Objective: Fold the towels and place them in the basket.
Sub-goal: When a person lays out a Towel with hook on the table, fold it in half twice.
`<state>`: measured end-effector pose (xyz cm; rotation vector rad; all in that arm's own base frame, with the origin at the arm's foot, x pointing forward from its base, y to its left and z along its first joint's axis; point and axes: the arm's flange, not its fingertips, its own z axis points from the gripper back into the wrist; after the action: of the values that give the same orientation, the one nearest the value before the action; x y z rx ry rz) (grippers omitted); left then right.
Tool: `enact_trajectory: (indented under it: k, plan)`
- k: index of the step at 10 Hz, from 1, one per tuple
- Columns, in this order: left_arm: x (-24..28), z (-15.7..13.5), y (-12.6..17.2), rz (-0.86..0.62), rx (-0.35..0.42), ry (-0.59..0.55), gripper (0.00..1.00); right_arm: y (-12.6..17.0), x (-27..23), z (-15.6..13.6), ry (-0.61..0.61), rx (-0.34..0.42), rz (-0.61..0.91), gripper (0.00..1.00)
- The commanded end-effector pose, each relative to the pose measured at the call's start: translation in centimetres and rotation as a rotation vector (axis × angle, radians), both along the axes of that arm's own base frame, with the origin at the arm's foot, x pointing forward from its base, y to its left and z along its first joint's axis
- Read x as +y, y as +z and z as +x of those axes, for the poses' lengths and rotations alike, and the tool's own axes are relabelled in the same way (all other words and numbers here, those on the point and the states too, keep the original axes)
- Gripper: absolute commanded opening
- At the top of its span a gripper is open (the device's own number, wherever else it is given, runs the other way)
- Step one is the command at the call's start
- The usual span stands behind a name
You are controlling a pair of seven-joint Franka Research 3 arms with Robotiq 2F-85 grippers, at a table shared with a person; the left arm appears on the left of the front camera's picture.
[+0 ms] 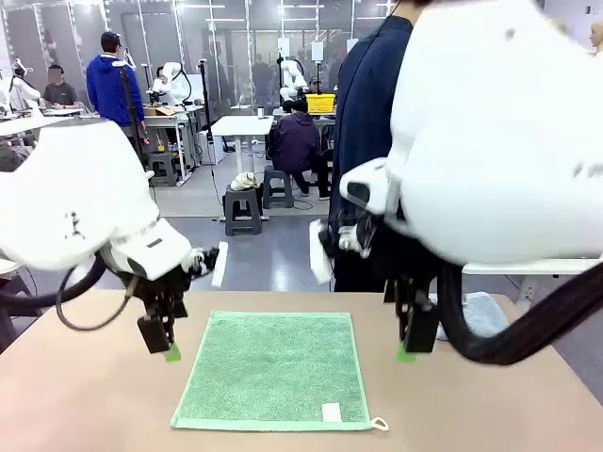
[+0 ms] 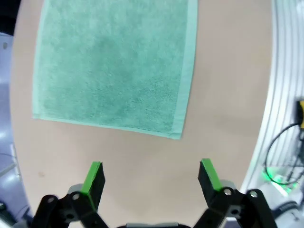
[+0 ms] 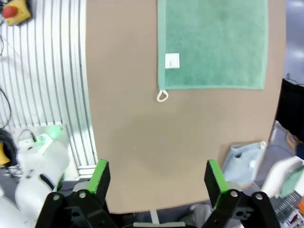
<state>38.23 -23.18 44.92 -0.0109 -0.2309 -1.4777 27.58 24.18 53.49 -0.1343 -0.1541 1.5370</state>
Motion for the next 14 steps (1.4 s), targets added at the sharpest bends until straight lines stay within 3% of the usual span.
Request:
enact_trajectory:
  k: [1, 3, 8, 11, 14]
  plan:
    - [-0.3, -0.1, -4.1, 0.016, -0.012, 0.037, 1.0, -4.5, 0.6, 1.6, 0.014, 0.033, 0.038, 1.0]
    - [-1.0, -0.3, -8.1, 0.031, 0.003, 0.057, 1.0, -9.4, 2.9, 2.5, -0.004, 0.105, 0.041, 1.0]
    - [-1.0, -2.0, -11.2, 0.12, 0.009, 0.007, 1.0, -15.9, 3.9, 3.0, -0.072, 0.08, -0.003, 1.0]
    - [-1.2, -2.5, -11.8, 0.126, 0.035, -0.047, 1.0, -17.6, 3.3, 3.5, -0.053, 0.077, -0.014, 1.0]
    - [-1.0, -2.0, -11.4, 0.11, 0.027, -0.035, 1.0, -16.9, 3.1, 3.3, -0.045, 0.105, -0.004, 1.0]
